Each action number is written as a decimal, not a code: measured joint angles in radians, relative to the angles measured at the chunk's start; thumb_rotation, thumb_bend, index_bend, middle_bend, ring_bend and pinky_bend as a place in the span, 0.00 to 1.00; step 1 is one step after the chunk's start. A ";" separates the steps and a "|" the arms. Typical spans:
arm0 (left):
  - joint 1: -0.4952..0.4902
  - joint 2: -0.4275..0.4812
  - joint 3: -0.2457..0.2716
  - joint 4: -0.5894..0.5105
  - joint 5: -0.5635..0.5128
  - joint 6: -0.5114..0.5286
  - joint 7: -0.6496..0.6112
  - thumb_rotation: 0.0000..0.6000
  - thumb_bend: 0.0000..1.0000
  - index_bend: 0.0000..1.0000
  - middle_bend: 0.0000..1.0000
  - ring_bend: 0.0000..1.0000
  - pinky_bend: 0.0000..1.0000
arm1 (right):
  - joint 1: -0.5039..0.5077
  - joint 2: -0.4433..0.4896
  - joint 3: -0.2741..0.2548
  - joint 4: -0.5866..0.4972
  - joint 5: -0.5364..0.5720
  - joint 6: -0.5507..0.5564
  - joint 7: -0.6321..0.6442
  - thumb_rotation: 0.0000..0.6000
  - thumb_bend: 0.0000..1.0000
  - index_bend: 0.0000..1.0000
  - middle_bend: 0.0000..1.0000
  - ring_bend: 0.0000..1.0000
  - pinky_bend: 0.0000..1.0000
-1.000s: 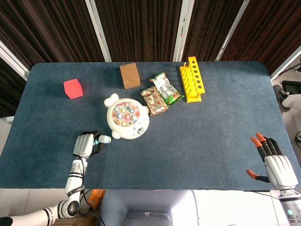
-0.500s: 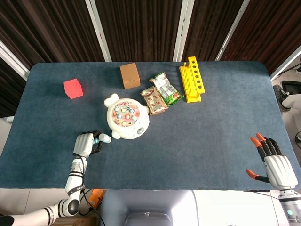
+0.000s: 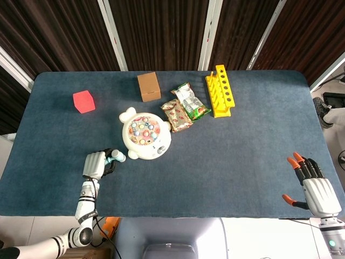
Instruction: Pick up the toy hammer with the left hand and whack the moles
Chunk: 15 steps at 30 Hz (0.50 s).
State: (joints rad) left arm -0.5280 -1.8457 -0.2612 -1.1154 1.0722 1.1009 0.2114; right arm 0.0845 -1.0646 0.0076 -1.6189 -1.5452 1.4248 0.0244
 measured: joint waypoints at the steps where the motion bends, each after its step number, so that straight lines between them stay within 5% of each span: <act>1: 0.001 -0.002 -0.001 0.003 0.003 0.004 -0.005 1.00 0.71 0.67 0.71 0.61 0.52 | 0.000 0.000 0.000 0.000 0.000 0.000 0.000 1.00 0.22 0.00 0.00 0.00 0.00; 10: 0.011 -0.008 0.000 0.014 0.041 0.048 -0.053 1.00 0.78 0.67 0.78 0.66 0.64 | -0.001 -0.001 -0.002 -0.002 -0.004 0.001 -0.004 1.00 0.22 0.00 0.00 0.00 0.00; 15: 0.020 0.002 -0.005 -0.001 0.064 0.064 -0.119 1.00 0.80 0.61 0.77 0.68 0.86 | -0.002 0.000 -0.005 -0.003 -0.007 0.001 -0.005 1.00 0.22 0.00 0.00 0.00 0.00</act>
State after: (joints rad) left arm -0.5084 -1.8439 -0.2660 -1.1167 1.1361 1.1650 0.0926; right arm 0.0828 -1.0647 0.0026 -1.6221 -1.5524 1.4260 0.0199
